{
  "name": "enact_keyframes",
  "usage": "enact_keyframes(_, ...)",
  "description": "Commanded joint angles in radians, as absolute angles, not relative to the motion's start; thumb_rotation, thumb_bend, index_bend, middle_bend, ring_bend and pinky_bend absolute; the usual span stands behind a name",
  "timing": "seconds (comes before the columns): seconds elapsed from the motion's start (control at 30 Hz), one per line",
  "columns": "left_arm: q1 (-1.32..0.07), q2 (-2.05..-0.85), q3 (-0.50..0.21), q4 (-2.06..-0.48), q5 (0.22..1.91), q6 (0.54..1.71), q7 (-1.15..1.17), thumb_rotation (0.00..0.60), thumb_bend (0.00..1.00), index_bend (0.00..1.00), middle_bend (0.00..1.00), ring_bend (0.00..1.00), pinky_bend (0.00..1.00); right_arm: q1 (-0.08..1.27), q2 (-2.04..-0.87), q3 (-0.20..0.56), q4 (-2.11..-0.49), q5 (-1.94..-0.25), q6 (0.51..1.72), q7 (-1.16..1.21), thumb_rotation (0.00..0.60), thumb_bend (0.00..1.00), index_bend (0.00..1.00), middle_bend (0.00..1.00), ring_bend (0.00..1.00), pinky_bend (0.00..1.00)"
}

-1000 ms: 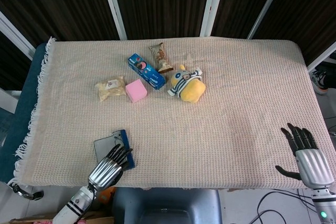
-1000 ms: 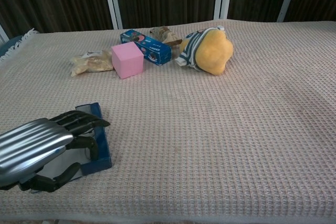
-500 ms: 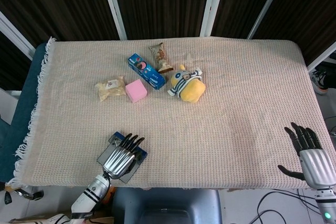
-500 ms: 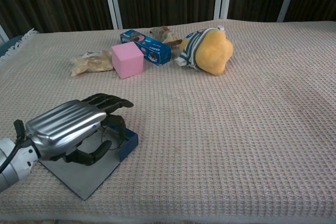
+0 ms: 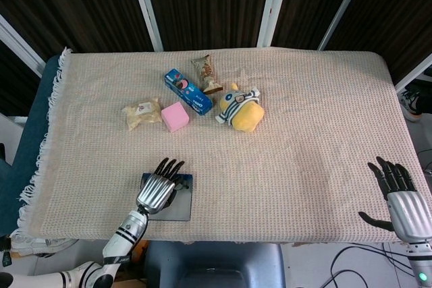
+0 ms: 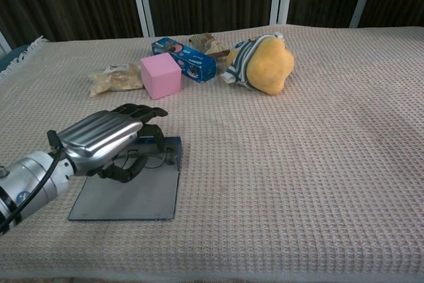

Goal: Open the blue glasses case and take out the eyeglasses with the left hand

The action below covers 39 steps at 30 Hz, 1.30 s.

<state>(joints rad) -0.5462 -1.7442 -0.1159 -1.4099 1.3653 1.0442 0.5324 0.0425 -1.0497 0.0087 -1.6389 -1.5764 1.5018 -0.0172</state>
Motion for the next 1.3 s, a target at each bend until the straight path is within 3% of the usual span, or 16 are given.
enact_keyframes(0.03, -0.557, -1.756, -0.131, -1.387, 1.348, 1.047, 0.523, 0.6, 0.54, 0.24, 0.03, 0.0, 0.01, 0.043, -1.05, 0.009, -1.639, -1.575, 1.501, -0.018, 0.6, 0.19, 0.0, 0.0, 0.0, 0.0)
enact_keyframes(0.47, -0.571, -1.749, -0.145, -1.367, 1.316, 1.068, 0.496, 0.6, 0.51, 0.23, 0.03, 0.0, 0.01, 0.043, -1.052, 0.011, -1.641, -1.571, 1.497, -0.024, 0.6, 0.19, 0.0, 0.0, 0.0, 0.0)
enact_keyframes(0.77, -0.555, -1.72, -0.139, -1.406, 1.368, 1.146, 0.432, 0.6, 0.44, 0.3, 0.05, 0.0, 0.05, 0.044, -1.055, 0.007, -1.643, -1.577, 1.491, -0.035, 0.6, 0.19, 0.0, 0.0, 0.0, 0.0)
enact_keyframes(1.03, -0.578, -1.704, -0.186, -1.452, 1.2, 1.05, 0.469, 0.6, 0.43, 0.33, 0.05, 0.0, 0.05, 0.049, -1.057, 0.007, -1.642, -1.575, 1.481, -0.039, 0.6, 0.19, 0.0, 0.0, 0.0, 0.0)
enact_keyframes(1.3, -0.601, -1.71, -0.201, -1.448, 1.13, 1.047, 0.513, 0.6, 0.43, 0.33, 0.05, 0.0, 0.05, 0.049, -1.054, 0.006, -1.641, -1.576, 1.481, -0.033, 0.6, 0.19, 0.0, 0.0, 0.0, 0.0)
